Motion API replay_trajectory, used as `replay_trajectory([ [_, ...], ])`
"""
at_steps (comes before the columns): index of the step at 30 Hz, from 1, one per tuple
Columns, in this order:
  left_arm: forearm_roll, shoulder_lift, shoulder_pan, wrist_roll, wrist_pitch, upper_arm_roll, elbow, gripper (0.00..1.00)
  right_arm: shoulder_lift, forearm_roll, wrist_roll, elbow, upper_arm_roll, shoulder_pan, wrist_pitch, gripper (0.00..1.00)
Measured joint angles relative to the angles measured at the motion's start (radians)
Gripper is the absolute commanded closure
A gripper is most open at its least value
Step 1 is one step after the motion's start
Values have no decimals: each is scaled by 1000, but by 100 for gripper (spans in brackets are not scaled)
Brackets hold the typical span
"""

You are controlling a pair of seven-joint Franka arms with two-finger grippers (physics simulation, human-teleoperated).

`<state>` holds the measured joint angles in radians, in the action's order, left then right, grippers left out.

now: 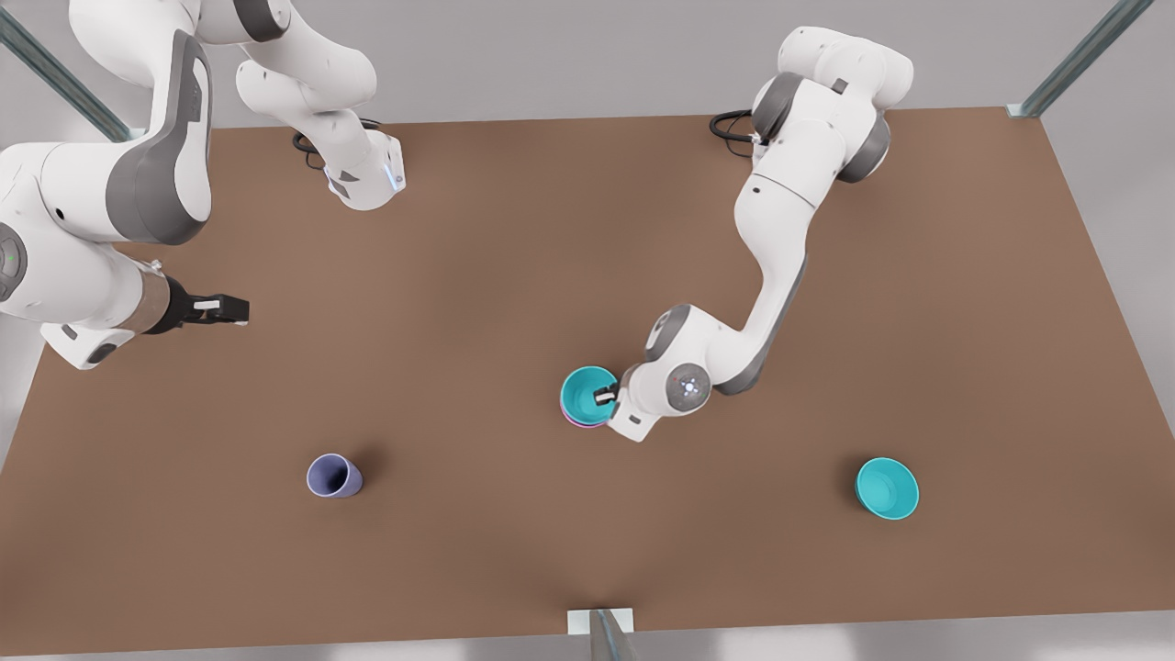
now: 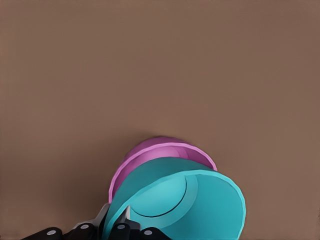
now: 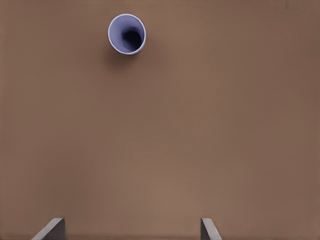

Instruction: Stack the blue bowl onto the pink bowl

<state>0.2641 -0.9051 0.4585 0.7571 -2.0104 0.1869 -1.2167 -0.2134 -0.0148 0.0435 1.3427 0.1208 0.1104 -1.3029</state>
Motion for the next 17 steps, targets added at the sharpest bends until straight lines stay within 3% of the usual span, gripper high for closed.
replay_trajectory([
  [1,1,0,-4,9,0,6,-8,15,0,0,2,0,0,0,0,0],
  [2,4,0,-7,16,-2,9,-13,0,0,0,4,0,0,0,0,0],
  [6,28,75,-76,31,53,30,-20,0,-1,0,12,0,0,0,1,0],
  [8,-30,239,-207,35,225,30,81,0,-1,0,15,0,0,0,1,0],
  [10,-154,324,-256,30,430,28,219,0,-2,-1,17,0,0,0,1,0],
  [12,-275,397,-305,-3,588,27,255,0,-2,-1,20,0,0,0,1,0],
  [15,-367,637,-388,-115,664,-9,-11,0,-2,-1,23,0,0,0,1,0],
  [17,-377,687,-396,-184,685,-24,-70,0,-2,-1,25,0,0,0,-1,0],
])
